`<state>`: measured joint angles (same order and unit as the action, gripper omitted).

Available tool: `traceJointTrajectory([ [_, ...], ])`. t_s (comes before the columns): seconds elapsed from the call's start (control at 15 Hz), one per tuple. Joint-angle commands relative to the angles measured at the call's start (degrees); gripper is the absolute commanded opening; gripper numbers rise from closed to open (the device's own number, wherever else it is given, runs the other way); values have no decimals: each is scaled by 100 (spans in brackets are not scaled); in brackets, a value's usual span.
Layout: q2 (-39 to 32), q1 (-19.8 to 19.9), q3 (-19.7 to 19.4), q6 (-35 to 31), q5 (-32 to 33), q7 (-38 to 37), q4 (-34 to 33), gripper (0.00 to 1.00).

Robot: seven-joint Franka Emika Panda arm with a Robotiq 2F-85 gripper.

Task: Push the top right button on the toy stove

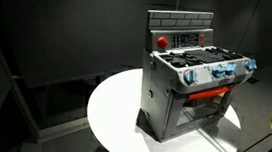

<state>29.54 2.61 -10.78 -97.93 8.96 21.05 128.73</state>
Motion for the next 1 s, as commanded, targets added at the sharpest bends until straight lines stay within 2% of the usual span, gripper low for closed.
traceJointTrajectory([
  [0.0, -279, 5, 158, -544, -122, -449, -155, 100],
  [0.67, -1087, 55, 557, -2802, 4, -1476, -64, 100],
  [0.93, -1252, 66, 651, -3140, 29, -1615, -64, 100],
])
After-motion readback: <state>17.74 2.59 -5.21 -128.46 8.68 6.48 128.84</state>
